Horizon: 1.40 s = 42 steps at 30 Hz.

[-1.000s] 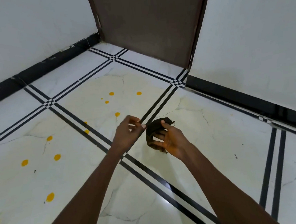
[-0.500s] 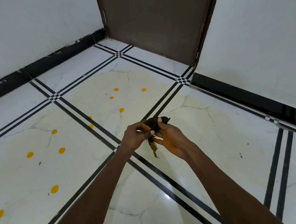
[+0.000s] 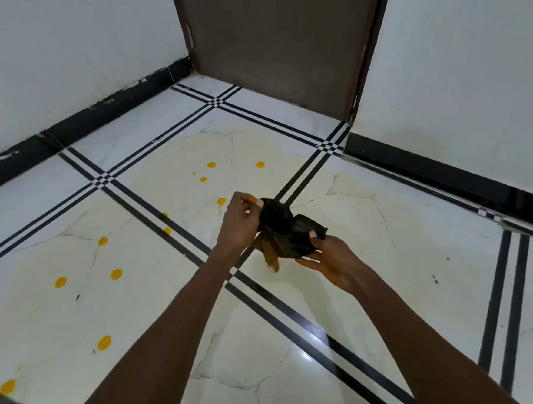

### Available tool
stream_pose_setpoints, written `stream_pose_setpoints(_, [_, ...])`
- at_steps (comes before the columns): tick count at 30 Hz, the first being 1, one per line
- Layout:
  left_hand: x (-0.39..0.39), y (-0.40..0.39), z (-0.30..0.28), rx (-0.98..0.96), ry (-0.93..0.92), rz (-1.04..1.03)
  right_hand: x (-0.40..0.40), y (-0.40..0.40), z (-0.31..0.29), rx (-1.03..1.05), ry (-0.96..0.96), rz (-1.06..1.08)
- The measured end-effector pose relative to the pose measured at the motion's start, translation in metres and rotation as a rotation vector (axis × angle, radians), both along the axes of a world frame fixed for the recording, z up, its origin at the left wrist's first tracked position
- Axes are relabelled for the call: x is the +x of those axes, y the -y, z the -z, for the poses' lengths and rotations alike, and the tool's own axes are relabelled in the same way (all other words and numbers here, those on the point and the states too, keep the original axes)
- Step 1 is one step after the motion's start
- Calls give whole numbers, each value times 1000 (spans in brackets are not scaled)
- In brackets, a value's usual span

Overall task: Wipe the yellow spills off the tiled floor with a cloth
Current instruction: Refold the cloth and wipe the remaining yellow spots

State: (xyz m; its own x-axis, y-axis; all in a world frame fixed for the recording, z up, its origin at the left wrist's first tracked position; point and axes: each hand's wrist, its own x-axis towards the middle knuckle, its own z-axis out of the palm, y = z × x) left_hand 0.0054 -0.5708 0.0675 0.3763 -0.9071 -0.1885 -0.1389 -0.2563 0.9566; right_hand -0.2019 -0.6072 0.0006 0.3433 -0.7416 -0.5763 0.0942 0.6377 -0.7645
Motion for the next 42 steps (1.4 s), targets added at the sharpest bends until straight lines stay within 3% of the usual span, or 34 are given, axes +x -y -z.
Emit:
stream_pose_setpoints(2, [3,7,-14,-61,156,106,-17,-5,18,13,-71,-49])
stream_pose_setpoints(4, [5,16,-35,-106,305,228,-30,-5,30,-53,-355,-236])
stream_pose_setpoints(6, [5,26,-57,-122,399,336,-36,3,31,-187,-672,-387])
stream_pose_setpoints(8, [4,32,-71,-108,429,435,-32,13,19,-409,-778,-403])
stream_pose_setpoints(10, [2,33,-78,-72,408,530,-19,22,-3,-603,-630,-404])
stream_pose_setpoints(12, [0,34,-83,-54,377,584,-6,30,-26,-629,-475,-459])
stream_pose_setpoints(16, [5,38,-91,-75,322,541,7,39,-40,-545,-430,-536])
stream_pose_setpoints(21, [26,51,-86,-123,297,379,1,26,-30,-398,-212,-397])
stream_pose_setpoints(26, [22,24,-12,-76,266,140,13,14,-17,-244,-37,-284])
stream_pose_setpoints(30, [8,-21,53,232,-10,-52,20,7,-18,-173,5,-235])
stream_pose_setpoints(34, [-8,-40,75,388,-209,-41,19,5,-27,-75,158,-191])
stream_pose_setpoints(42, [-9,-20,52,313,-424,-66,27,7,-61,-40,316,-77])
